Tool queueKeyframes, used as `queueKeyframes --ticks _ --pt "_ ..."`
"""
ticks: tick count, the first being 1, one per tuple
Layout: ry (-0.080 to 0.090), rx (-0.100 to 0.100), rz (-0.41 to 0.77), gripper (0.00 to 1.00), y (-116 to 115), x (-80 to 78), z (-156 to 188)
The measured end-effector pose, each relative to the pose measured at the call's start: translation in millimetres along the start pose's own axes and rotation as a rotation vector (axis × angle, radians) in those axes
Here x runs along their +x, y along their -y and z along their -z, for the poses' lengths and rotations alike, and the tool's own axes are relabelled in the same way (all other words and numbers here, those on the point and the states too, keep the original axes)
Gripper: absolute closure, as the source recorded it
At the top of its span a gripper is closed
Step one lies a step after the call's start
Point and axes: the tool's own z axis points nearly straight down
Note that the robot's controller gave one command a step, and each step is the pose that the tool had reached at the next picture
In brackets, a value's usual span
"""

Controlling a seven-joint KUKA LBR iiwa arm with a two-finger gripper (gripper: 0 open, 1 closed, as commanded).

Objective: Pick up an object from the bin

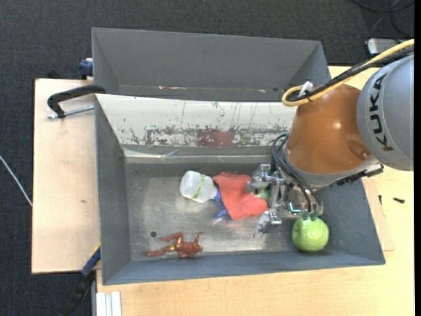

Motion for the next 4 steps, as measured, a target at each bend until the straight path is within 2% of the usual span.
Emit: queueKeyframes --ticks 1,2,3,4 --pt "0.009 0.0 0.0 0.0 0 -1.9 4" --pt "0.018 0.001 0.069 0.0 -10 -46.4 -20" --pt "0.013 0.002 0.265 0.0 -44 -61.8 -56" --pt "0.014 0.001 0.065 1.0 -64 -48.3 -75"
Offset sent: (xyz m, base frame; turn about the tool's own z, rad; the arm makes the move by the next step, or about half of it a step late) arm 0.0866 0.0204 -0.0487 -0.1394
